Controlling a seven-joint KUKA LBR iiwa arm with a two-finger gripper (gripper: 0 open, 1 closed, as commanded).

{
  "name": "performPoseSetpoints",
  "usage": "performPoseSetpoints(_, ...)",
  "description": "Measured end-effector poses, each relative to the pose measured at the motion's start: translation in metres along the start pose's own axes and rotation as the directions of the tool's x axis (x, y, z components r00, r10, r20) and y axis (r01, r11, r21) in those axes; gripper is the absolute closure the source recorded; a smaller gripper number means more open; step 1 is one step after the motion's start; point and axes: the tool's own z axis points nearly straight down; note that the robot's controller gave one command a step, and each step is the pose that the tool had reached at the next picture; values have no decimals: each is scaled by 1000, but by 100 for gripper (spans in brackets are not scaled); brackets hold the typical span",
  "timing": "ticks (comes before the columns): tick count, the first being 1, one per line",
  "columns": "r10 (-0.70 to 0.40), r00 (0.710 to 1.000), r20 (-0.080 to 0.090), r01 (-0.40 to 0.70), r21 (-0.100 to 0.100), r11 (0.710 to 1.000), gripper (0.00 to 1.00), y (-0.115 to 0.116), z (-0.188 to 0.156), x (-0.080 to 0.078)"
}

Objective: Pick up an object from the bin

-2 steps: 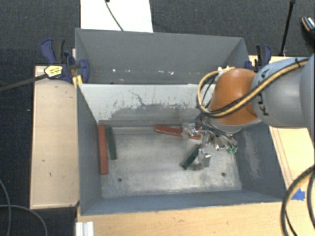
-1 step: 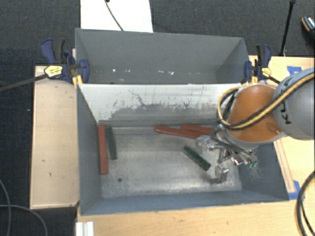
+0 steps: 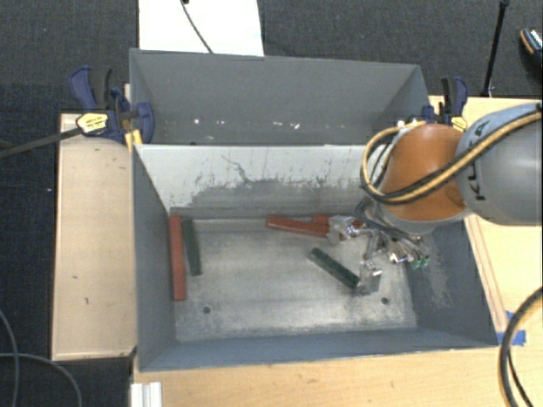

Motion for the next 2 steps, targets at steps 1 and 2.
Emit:
performPoseSetpoints(1, -3, 1000, -2, 3, 0, 1000, 100, 0, 0, 1)
performPoseSetpoints(2, -236, 972, 2, 236, 5, 972, 100, -35, -139, -1)
